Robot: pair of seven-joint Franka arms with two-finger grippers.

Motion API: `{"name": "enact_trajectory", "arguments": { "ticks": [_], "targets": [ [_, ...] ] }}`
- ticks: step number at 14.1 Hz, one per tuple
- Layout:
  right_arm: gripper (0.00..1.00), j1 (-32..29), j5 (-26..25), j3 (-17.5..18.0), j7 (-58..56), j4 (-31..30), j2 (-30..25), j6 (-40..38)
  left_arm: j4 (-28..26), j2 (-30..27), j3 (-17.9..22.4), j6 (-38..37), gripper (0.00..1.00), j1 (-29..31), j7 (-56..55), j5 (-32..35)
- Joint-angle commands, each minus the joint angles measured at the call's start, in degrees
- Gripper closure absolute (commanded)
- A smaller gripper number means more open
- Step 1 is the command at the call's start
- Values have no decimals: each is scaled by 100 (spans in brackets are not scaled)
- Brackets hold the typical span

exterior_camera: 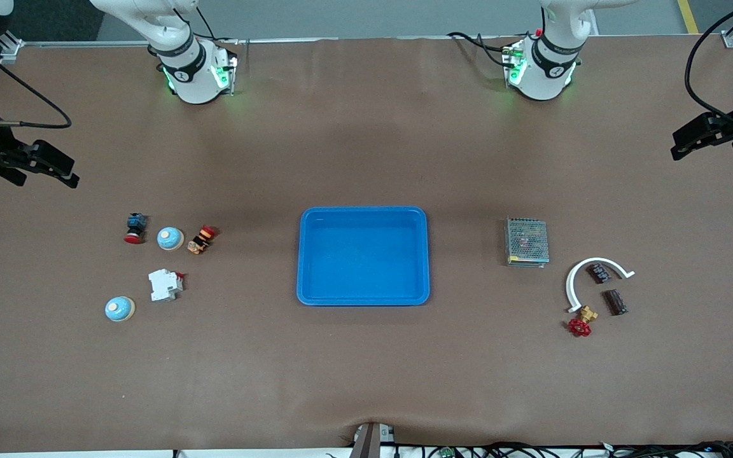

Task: Place electrolytic capacitor and blue bell in tray
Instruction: 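Reach the right gripper to the bell while the left gripper reaches the capacitor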

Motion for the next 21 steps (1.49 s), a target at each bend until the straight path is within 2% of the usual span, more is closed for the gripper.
{"name": "enact_trajectory", "arguments": {
  "ticks": [1,6,11,13,16,21],
  "targets": [
    [0,21,60,2,27,-6,-45,-66,-79,-134,6,21,0,33,53,-91],
    [0,3,60,-6,63,12,-62,-92,167,-46,15,21,0,33,36,-48],
    [0,12,60,-15,54,29,-54,-206,-25,130,23,12,0,51,1,-74],
    [0,-23,60,-24,1,240,-27,-276,-297,191,23,178,0,59,-148,-74],
    [0,-23,51,-24,1,355,-18,-312,-1069,191,32,906,0,112,-184,-74],
    [0,82,60,2,-69,355,262,-233,-2493,296,32,2865,0,262,-306,-109]
  ]
}}
